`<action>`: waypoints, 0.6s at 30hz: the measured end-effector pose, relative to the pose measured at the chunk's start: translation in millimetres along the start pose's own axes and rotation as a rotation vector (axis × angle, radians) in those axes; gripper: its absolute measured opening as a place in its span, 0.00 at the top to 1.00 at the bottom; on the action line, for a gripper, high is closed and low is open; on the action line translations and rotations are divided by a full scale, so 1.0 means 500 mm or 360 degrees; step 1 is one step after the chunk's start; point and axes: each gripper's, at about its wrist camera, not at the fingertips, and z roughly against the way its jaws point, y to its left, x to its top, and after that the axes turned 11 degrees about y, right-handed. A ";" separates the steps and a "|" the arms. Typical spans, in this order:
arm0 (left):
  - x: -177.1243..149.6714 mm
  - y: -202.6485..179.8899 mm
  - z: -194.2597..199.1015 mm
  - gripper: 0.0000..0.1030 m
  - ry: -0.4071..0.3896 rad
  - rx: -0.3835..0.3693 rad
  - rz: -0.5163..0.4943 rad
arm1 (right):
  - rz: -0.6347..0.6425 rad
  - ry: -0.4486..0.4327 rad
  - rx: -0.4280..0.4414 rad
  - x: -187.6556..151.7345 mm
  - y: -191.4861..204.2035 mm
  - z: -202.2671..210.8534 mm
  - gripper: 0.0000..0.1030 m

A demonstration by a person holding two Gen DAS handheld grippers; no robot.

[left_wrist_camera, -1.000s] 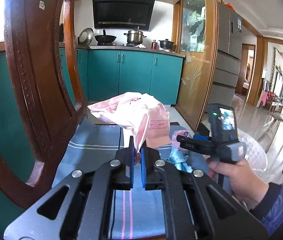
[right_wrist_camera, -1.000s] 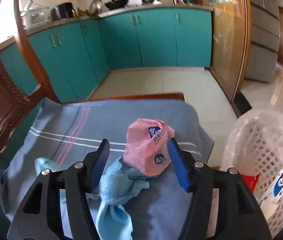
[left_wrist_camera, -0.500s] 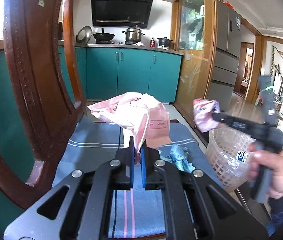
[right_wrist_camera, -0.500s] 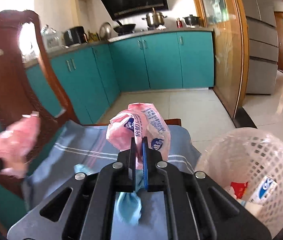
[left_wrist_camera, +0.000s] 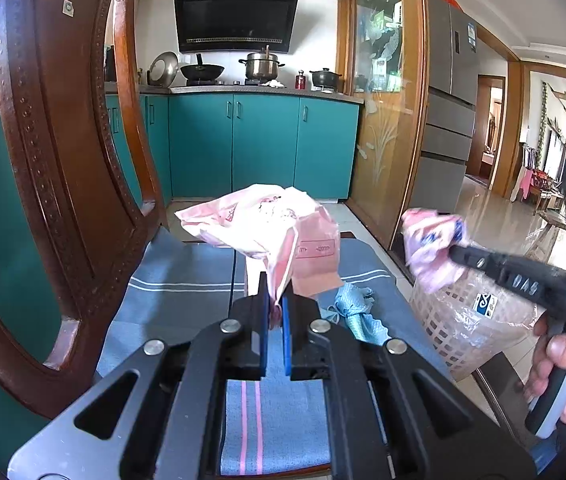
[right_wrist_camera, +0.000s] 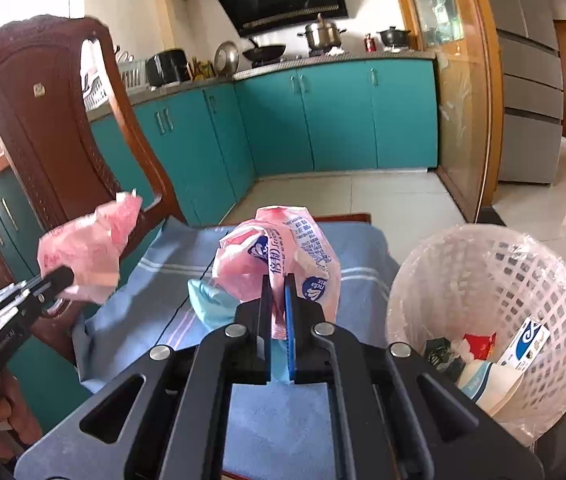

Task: Collect trash
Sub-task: 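Drop the pink plastic bag into the basket with the right tool while the left tool carries the paper bag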

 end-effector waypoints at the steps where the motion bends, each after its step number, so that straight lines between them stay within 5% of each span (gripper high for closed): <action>1: 0.000 0.000 -0.002 0.94 0.0004 0.0002 -0.0001 | -0.0012 -0.0028 -0.0010 0.001 -0.009 0.010 0.94; 6: 0.001 -0.009 -0.009 0.94 0.0021 -0.0016 -0.0024 | -0.0193 -0.0189 -0.0197 0.010 -0.102 0.063 0.93; 7: 0.003 -0.014 -0.008 0.94 0.0023 -0.0023 -0.0033 | -0.0239 -0.0202 -0.0256 0.012 -0.128 0.068 0.85; 8: 0.003 -0.020 -0.009 0.94 0.0027 -0.0031 -0.0046 | -0.0293 -0.0197 -0.0284 0.012 -0.156 0.071 0.56; 10: 0.001 -0.038 -0.017 0.94 0.0044 -0.0058 -0.0082 | -0.0414 -0.0186 -0.0315 0.010 -0.198 0.077 0.17; 18: 0.003 -0.206 -0.060 0.94 0.0112 -0.0272 -0.0299 | -0.0904 -0.0724 -0.0430 -0.043 -0.303 0.198 0.08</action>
